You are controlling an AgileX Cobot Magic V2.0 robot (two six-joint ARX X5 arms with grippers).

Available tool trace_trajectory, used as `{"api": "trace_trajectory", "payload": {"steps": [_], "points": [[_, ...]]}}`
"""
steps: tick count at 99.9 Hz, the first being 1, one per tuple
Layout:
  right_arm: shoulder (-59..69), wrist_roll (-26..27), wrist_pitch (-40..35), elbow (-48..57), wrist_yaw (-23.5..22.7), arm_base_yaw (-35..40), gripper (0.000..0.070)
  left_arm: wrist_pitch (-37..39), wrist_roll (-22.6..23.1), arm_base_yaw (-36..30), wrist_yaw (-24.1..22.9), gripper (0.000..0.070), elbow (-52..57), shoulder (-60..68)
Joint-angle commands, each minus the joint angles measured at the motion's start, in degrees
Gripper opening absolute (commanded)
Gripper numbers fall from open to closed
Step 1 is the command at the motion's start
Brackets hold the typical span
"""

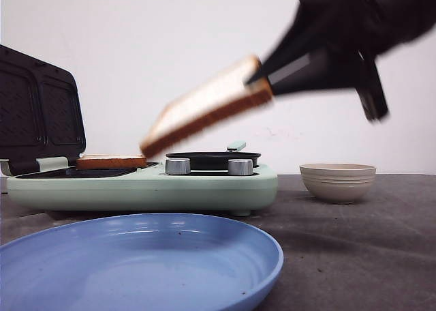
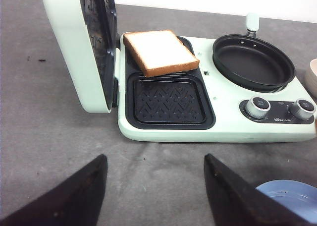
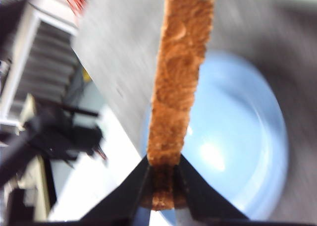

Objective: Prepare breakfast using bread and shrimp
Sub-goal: 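Carry the bread with the right gripper over the nearer toaster plate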

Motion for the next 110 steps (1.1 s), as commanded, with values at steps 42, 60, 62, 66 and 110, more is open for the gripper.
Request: {"api": "trace_trajectory", "payload": {"steps": [42,60,62,66,110], "points": [[6.7,2.6,0.2,18.4,2.8,0.6,0.0003,1.9,1.0,0.0,-1.9,0.0312,0.3,0.1],[14.7,2.4,0.2,25.0,2.8,1.2,0.0003,1.8,1.2,0.0,-2.0,0.0312,0.3,0.1],[15.7,2.3,0.2,25.8,2.8,1.2,0.0003,1.8,1.2,0.0,-2.0,0.0312,0.3,0.1],[17.7,2.3,0.2,27.4,2.8,1.3,0.0003,1.8,1.2,0.0,-2.0,0.0312,0.3,0.1],[41.2,3.0,0.2,45.4,2.8,4.6,0.0003,1.8,1.2,0.0,-2.8,0.0312,0.3,0.1]]}}
